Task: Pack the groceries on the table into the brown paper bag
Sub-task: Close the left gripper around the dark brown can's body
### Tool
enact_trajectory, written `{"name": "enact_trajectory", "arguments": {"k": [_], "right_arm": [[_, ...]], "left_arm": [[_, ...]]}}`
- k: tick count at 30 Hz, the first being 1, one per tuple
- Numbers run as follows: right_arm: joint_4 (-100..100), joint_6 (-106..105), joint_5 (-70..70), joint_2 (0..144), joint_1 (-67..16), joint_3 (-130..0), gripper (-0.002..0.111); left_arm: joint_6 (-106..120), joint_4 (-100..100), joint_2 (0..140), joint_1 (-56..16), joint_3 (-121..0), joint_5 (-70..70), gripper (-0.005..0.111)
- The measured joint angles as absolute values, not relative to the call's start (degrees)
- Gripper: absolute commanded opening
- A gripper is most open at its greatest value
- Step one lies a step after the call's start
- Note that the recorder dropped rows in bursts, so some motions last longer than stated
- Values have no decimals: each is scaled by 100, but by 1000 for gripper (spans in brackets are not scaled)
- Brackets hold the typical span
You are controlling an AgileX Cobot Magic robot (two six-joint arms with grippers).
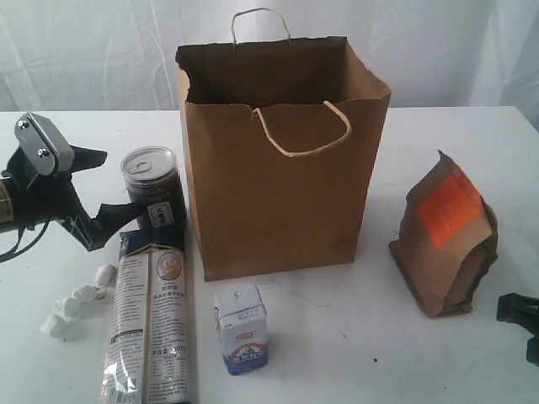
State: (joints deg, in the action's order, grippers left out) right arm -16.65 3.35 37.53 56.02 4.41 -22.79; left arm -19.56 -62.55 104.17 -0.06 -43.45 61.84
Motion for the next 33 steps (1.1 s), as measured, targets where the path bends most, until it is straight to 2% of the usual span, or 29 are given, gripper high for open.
{"name": "enact_trajectory", "arguments": {"k": [7, 16, 29, 31, 33], "right_arm": [[-1665, 335, 3869, 5602, 441, -2279, 0], [-1665, 335, 3878, 5602, 441, -2279, 0], [-1665, 335, 3940, 5602, 441, -2279, 0], [-1676, 335, 3951, 5602, 441, -2279, 0], [-1688, 335, 3974, 5602, 441, -2279, 0]], "left_arm": [[-2889, -7072, 11197, -6, -5401, 6332, 105], [-3375, -7055, 11367, -55, -5491, 6641, 105], [-2695, -6408, 11816, -462, -5744, 6227, 105], [-2690, -6339, 11855, -482, -5818, 6188, 102], [-2690, -6281, 11868, -482, -5855, 6105, 93]]}}
